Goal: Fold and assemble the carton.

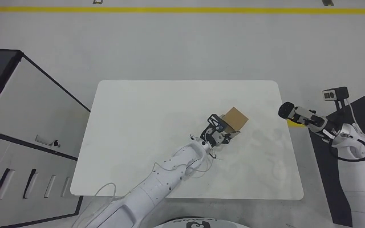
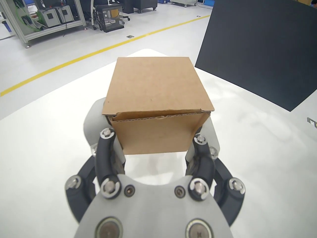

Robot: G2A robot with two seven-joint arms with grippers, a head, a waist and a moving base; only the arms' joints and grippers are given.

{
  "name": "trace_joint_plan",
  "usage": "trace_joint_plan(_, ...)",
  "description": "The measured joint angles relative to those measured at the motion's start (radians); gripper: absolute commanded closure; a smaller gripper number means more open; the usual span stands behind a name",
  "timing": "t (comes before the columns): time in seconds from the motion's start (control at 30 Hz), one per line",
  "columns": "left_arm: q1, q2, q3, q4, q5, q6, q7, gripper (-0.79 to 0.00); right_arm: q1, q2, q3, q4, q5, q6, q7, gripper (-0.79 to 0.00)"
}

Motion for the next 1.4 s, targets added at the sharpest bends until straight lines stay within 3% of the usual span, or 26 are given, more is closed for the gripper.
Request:
trace_joint_plan(0.17,0.006,0.002,-0.01,-0.009,-0.015,-0.01,0.006,0.0,0.0,0.0,0.0,0.0,0.0,0.0,0.0,-0.785)
trace_joint_plan(0.33,0.013,0.036,-0.086,-0.072,-0.027,-0.128,-0.018,0.0,0.0,0.0,0.0,0.0,0.0,0.0,0.0,-0.785)
trace_joint_plan(0.67,0.16,0.151,-0.324,-0.37,0.015,-0.501,-0.179,0.0,0.0,0.0,0.0,0.0,0.0,0.0,0.0,-0.785)
trace_joint_plan(0.97,0.247,0.211,-0.484,-0.535,-0.179,-0.811,-0.375,0.0,0.0,0.0,0.0,0.0,0.0,0.0,0.0,-0.785)
trace_joint_plan(1.1,0.255,0.22,-0.501,-0.561,-0.237,-0.82,-0.445,0.0,0.0,0.0,0.0,0.0,0.0,0.0,0.0,-0.785)
trace_joint_plan(1.4,0.262,0.22,-0.499,-0.551,-0.259,-0.811,-0.424,0.0,0.0,0.0,0.0,0.0,0.0,0.0,0.0,-0.785)
